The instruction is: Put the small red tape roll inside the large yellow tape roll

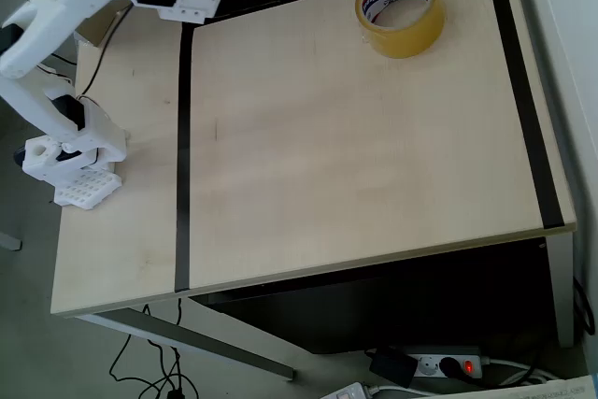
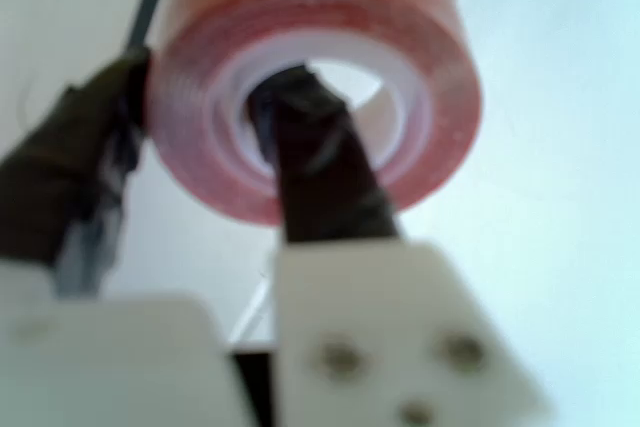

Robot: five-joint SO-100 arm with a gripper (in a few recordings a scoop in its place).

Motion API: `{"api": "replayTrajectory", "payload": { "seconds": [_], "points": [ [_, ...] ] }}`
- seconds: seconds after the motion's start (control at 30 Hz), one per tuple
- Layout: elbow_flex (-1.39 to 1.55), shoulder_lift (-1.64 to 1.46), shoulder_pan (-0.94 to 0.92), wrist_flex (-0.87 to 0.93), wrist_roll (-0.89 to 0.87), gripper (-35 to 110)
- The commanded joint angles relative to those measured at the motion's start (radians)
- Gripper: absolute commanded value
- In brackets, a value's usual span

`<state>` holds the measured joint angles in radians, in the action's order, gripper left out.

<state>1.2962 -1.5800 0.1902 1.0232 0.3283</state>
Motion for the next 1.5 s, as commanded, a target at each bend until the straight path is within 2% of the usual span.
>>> {"api": "replayTrajectory", "payload": {
  "seconds": [0.0, 0.23, 0.33, 0.47, 0.83, 1.07, 1.47],
  "points": [
    [0.084, -0.167, -0.028, 0.028, -0.014, 0],
    [0.368, -0.466, -0.052, 0.077, -0.02, 0],
    [0.37, -0.535, -0.057, 0.149, -0.025, 0],
    [0.291, -0.549, -0.086, 0.158, -0.017, 0],
    [-0.448, 0.055, -0.08, 0.161, -0.015, 0],
    [-1.295, 0.658, -0.02, 0.382, -0.015, 0],
    [-1.416, 0.925, 0.04, 0.333, -0.014, 0]
  ]
}}
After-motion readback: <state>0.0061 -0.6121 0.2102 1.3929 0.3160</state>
